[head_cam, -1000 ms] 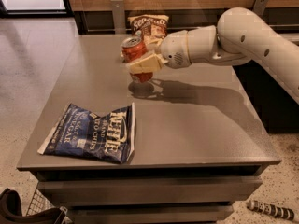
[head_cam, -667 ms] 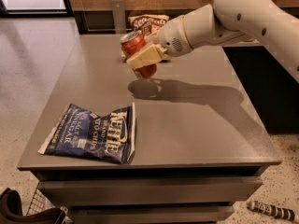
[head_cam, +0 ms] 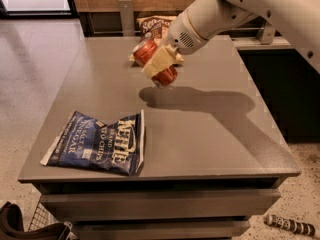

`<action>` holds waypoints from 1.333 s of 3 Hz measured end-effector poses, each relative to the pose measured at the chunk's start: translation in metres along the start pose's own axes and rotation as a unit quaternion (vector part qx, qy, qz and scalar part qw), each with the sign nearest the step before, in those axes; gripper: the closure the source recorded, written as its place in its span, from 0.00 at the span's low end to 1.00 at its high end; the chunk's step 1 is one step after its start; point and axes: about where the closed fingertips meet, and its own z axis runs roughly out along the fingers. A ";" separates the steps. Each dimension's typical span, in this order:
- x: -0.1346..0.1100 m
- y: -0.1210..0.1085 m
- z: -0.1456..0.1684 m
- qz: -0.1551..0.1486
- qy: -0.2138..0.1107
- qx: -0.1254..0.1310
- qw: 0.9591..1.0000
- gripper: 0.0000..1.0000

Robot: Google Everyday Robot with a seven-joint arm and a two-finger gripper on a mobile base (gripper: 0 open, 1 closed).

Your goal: Knock coke can over

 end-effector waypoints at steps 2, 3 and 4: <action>0.027 0.013 0.034 -0.009 0.087 -0.014 0.996 1.00; 0.038 0.020 0.063 -0.021 0.117 -0.038 0.992 1.00; 0.048 0.026 0.082 -0.020 0.121 -0.055 0.991 1.00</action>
Offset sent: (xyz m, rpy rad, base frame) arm -0.0135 0.0167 -0.0754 -0.2355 0.0988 0.0746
